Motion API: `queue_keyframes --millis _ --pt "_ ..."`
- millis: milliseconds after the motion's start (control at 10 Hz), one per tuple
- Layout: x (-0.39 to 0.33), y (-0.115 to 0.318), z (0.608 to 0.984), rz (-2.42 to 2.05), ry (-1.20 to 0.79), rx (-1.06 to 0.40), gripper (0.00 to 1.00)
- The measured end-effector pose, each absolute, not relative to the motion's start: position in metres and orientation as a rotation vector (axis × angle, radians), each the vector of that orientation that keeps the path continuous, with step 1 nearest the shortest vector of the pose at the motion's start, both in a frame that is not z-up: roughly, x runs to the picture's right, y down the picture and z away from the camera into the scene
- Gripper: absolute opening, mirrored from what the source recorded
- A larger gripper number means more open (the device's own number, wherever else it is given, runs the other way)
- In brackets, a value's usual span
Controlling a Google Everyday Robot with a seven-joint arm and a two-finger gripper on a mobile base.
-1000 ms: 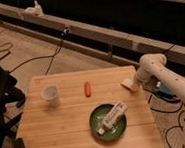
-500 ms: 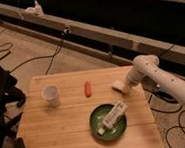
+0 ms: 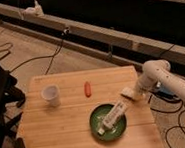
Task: Wipe the white sponge on the table
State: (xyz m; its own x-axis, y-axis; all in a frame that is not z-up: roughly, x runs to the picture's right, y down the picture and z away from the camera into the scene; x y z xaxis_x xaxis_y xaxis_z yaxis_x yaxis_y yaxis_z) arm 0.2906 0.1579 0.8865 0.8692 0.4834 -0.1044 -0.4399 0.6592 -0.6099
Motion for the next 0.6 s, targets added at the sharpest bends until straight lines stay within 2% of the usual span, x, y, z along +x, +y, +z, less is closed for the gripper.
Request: queue_keyframes --millis 300,600 --pt "0.32 0.131 0.898 0.6 -0.011 -0.615 0.0" --pt "0.296 0.092 0.913 0.616 -0.05 -0.557 0.0"
